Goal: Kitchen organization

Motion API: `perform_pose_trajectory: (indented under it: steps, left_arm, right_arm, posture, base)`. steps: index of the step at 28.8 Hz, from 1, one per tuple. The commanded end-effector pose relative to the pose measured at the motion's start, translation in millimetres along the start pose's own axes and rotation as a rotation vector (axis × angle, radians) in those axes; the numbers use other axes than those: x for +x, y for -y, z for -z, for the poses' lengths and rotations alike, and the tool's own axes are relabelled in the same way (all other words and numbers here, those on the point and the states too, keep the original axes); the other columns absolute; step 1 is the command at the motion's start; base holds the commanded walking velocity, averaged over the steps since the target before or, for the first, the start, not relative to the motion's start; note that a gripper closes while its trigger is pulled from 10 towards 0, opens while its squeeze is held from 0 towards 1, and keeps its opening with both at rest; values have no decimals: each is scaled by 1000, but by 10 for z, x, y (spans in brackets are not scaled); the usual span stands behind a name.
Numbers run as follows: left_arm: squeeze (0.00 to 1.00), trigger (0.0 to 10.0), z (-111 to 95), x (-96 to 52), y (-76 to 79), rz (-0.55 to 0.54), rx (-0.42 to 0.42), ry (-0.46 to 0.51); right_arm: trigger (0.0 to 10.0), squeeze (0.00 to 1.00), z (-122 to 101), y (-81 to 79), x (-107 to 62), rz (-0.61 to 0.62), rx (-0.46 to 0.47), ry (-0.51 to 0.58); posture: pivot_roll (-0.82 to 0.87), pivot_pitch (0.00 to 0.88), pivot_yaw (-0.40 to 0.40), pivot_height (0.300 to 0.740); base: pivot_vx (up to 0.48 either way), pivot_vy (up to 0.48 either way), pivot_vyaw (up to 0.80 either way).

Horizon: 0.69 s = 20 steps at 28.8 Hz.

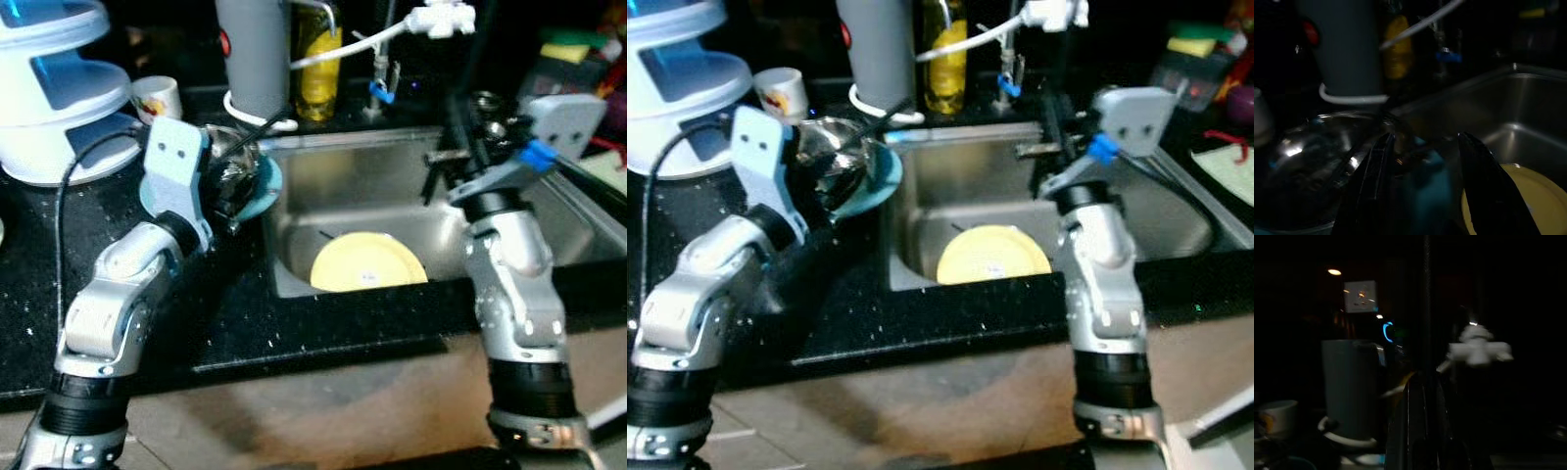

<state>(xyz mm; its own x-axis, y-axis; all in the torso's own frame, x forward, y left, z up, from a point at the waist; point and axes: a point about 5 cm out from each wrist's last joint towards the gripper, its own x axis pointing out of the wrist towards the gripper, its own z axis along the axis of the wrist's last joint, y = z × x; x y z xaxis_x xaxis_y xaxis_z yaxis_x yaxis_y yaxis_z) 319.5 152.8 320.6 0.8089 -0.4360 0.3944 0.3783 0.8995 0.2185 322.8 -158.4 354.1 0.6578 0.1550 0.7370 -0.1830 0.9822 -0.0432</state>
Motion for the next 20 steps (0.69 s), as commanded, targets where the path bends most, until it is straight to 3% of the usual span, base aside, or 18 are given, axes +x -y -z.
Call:
perform_pose_trajectory:
  steps: [1, 8, 20]
  left_arm:
    - [0, 10000, 8, -26, 23, 21, -4, 2]
    - [0, 10000, -42, -65, 179, 128, -33, 29]
    - [0, 10000, 12, -72, 187, 133, -43, -17]
  right_arm:
    - [10000, 0, -4, -46, -4, -21, -5, 4]
    - [10000, 0, 6, -42, -10, -20, -6, 0]
    - [10000, 0, 47, -48, -8, -29, -6, -22]
  posture:
    - [8, 216, -12, 740]
    - [8, 216, -12, 740]
    - [12, 223, -15, 740]
  base:
    - [0, 0, 0]
    - [0, 0, 0]
    - [0, 0, 0]
